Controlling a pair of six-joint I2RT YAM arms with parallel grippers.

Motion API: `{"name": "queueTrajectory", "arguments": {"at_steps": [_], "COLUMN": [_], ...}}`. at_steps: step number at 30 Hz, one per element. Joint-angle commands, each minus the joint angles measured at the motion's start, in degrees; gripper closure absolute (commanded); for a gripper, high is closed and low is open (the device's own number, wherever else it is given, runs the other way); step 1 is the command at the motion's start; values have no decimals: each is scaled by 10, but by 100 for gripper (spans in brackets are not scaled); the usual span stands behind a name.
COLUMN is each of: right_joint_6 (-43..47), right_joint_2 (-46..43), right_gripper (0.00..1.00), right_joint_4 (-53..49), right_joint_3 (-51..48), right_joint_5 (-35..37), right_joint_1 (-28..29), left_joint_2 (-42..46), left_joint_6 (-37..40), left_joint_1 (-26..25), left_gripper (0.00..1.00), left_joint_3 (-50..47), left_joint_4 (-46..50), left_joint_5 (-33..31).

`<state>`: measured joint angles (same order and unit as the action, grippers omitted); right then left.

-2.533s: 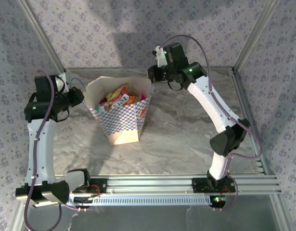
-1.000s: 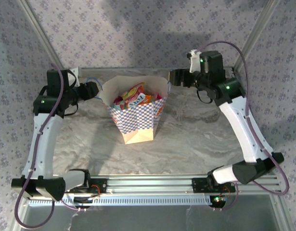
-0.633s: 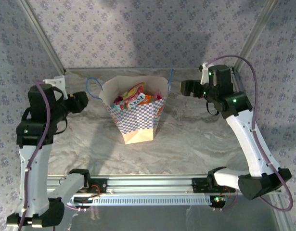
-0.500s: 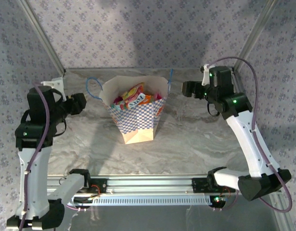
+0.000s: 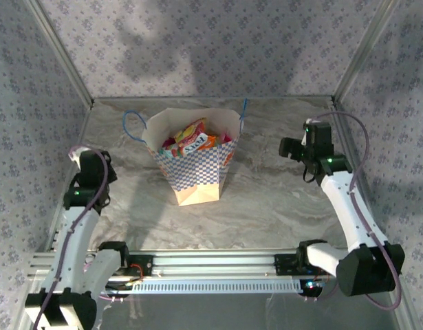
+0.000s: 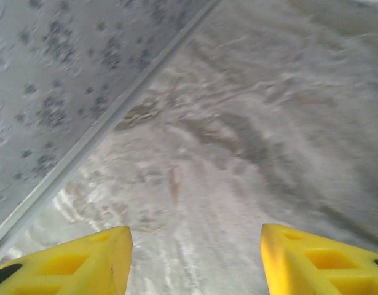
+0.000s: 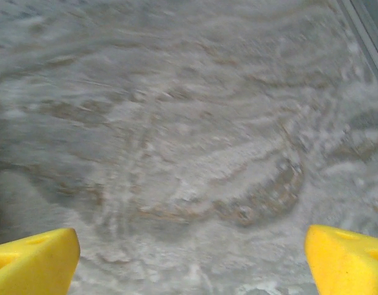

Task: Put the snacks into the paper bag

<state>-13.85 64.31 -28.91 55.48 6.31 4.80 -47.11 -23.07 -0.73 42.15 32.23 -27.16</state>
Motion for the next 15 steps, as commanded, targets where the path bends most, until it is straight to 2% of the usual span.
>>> {"name": "queueTrajectory", "arguments": {"at_steps": [1, 6, 12, 15], "right_joint_6": [-19, -5, 21, 18], "right_joint_2": [-15, 3, 50, 61], "right_gripper": [4, 3, 3, 0], "right_joint_4": [106, 218, 330, 402], "right_joint_3": [-52, -138, -199, -230], "right_joint_5": [23, 52, 60, 65], "right_joint_1": [-29, -49, -59, -69], "left_joint_2": [-28, -163, -261, -307], "left_joint_6": [-14, 35, 90, 97], "left_joint_1": [4, 16, 33, 36], "left_gripper": [42, 39, 37, 37], "left_joint_3": [-24, -60, -79, -70], "left_joint_4": [-140, -263, -418, -451], "left_joint_5": [-104, -108, -29, -12]}}
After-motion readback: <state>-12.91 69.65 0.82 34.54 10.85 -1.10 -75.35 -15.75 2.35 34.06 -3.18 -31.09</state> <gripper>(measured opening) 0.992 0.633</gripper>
